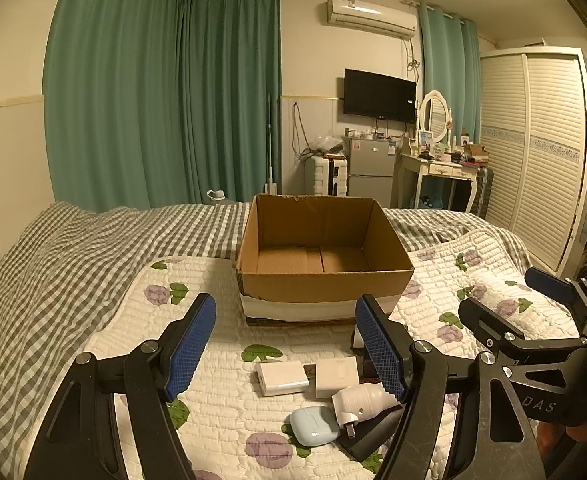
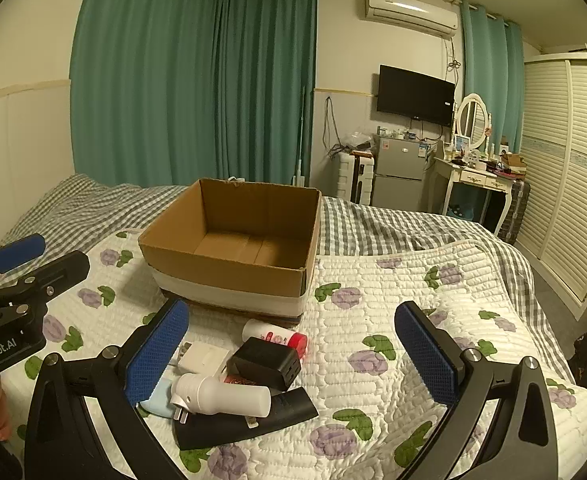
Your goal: Organize rigid objects
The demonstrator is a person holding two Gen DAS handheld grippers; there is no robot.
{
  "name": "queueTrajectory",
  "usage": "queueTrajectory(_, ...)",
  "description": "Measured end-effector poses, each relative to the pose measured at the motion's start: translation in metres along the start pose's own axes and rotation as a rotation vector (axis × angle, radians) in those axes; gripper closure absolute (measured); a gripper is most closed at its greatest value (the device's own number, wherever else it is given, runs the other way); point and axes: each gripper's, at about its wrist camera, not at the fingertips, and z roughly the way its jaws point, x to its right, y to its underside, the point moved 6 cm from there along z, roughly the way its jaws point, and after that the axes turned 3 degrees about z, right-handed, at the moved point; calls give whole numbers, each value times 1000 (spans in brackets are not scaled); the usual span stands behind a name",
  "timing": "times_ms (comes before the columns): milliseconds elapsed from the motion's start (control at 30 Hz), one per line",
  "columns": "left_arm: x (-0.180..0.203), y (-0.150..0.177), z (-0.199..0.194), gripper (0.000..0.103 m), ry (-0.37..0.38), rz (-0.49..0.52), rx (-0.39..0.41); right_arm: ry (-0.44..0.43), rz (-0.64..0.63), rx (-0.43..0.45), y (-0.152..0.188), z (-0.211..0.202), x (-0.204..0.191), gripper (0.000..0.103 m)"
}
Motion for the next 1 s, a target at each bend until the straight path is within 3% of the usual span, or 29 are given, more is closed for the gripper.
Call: queueTrajectory(1000,-1,4,3,28,-4,-3,-8,1,-2,-11,4,2,-1,0)
